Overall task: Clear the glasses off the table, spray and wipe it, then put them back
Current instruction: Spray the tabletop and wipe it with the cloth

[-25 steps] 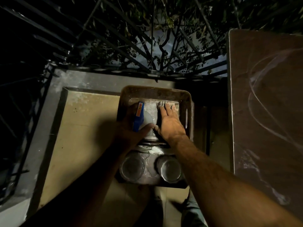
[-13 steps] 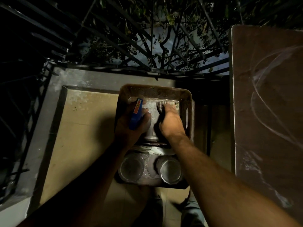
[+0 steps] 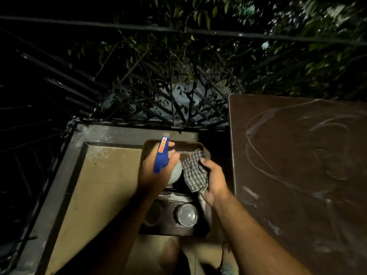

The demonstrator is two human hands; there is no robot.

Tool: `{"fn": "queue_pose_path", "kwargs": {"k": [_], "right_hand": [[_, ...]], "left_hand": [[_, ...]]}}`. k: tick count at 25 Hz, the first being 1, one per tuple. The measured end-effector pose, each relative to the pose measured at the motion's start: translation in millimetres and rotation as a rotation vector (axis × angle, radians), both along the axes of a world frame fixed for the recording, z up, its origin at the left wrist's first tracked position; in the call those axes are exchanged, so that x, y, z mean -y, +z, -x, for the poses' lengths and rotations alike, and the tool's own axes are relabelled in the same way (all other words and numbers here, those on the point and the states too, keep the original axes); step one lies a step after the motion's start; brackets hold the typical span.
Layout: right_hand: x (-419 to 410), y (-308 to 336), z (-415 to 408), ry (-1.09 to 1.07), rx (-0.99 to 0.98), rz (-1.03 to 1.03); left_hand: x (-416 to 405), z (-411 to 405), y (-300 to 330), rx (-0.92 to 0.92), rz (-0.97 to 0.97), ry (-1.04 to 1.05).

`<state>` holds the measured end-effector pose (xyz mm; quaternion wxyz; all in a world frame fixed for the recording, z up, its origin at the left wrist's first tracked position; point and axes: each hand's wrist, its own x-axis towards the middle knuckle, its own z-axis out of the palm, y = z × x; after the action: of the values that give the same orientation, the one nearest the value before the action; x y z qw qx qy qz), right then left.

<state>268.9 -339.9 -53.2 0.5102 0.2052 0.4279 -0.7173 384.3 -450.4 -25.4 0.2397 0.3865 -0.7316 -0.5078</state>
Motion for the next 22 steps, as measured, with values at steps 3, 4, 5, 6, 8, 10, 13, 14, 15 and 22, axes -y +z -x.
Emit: {"fn": "queue_pose_path", "kwargs": {"k": [3, 4, 5, 6, 8, 10, 13, 14, 15, 22], "right_hand": [[-17, 38, 0, 0.109, -0.14, -0.055], [-25, 50, 2, 0.134, -0.203, -0.095], [-34, 59, 4, 0.132, -0.239, -0.131], [-43, 64, 7, 0.119, -0.25, -0.142], [-67, 80, 14, 0.084, -0.291, -0.138], [-93, 94, 23, 0.066, -0.364, -0.152], [-128, 90, 48, 0.004, -0.44, -0.215], [-139, 86, 58, -0.015, -0.448, -0.226], [-150, 82, 69, -0.015, -0.455, -0.244], [-252, 52, 177, 0.202, -0.818, -0.546]], "left_hand": [[-22, 1, 31, -0.045, -0.059, 0.026], [-32, 2, 44, -0.082, -0.088, 0.032], [-41, 3, 53, -0.122, -0.112, 0.031], [-48, 5, 60, -0.16, -0.129, 0.026], [-63, 13, 76, -0.218, -0.163, 0.002], [-72, 24, 83, -0.223, -0.205, -0.03], [-91, 48, 85, -0.24, -0.266, -0.096], [-102, 57, 85, -0.245, -0.257, -0.114], [-113, 67, 87, -0.234, -0.234, -0.126], [-207, 138, 85, -0.191, -0.075, -0.141]]}}
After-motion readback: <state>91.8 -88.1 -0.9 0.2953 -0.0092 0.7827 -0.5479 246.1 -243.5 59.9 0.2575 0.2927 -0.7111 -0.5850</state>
